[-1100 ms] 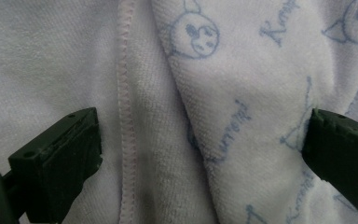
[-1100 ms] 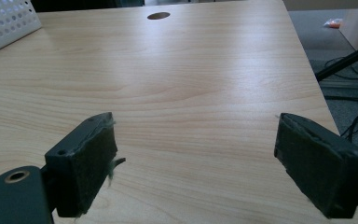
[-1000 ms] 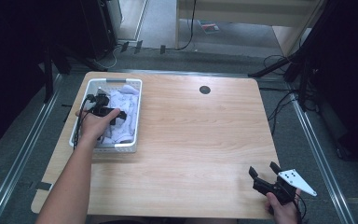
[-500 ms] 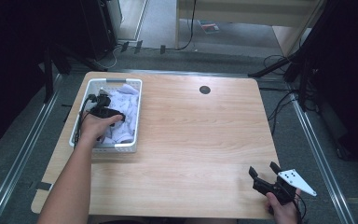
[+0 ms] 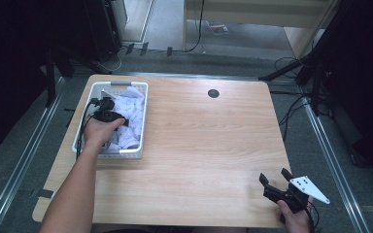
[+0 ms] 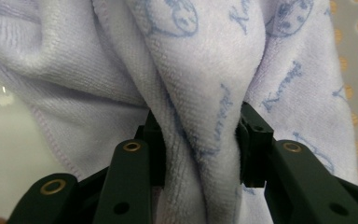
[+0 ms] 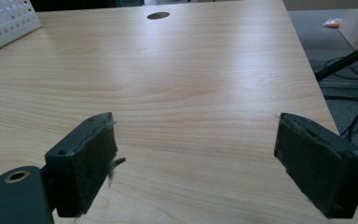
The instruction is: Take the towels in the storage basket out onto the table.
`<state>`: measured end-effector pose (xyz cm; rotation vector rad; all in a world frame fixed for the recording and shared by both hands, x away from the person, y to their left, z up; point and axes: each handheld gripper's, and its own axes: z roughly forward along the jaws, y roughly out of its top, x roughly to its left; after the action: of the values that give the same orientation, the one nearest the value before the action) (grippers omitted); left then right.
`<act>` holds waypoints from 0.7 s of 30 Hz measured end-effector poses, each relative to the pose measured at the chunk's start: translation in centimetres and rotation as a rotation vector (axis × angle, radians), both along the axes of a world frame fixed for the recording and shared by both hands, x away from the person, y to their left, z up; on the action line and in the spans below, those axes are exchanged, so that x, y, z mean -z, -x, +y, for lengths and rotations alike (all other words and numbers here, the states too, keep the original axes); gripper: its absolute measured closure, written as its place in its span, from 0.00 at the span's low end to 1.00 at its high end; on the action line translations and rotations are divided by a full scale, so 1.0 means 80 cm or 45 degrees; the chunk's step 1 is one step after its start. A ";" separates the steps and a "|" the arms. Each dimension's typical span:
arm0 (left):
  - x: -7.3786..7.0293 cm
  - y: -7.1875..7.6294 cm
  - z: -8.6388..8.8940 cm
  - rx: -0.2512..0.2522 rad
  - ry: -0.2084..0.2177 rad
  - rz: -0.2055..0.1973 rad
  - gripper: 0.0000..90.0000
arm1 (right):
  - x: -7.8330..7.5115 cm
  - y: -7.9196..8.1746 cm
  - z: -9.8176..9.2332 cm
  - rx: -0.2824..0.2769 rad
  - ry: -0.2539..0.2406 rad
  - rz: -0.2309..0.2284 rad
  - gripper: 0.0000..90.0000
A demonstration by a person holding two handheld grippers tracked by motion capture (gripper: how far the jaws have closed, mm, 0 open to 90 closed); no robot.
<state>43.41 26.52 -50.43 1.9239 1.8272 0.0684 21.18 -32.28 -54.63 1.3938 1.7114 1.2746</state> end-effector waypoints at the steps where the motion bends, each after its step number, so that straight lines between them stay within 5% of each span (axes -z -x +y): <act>1: 0.000 0.000 0.000 0.000 0.000 0.000 0.73 | 0.000 0.000 0.000 0.000 0.000 0.000 0.15; 7: -0.015 0.005 -0.003 0.007 -0.020 -0.049 0.73 | 0.000 0.000 0.000 -0.004 0.002 0.001 0.15; 21: -0.090 0.021 -0.004 -0.011 -0.031 -0.199 0.73 | 0.000 0.000 0.001 0.001 0.008 0.004 0.15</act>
<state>41.75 26.21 -43.19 1.8711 1.7386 0.2381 21.21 -32.22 -54.63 1.3935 1.7157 1.2657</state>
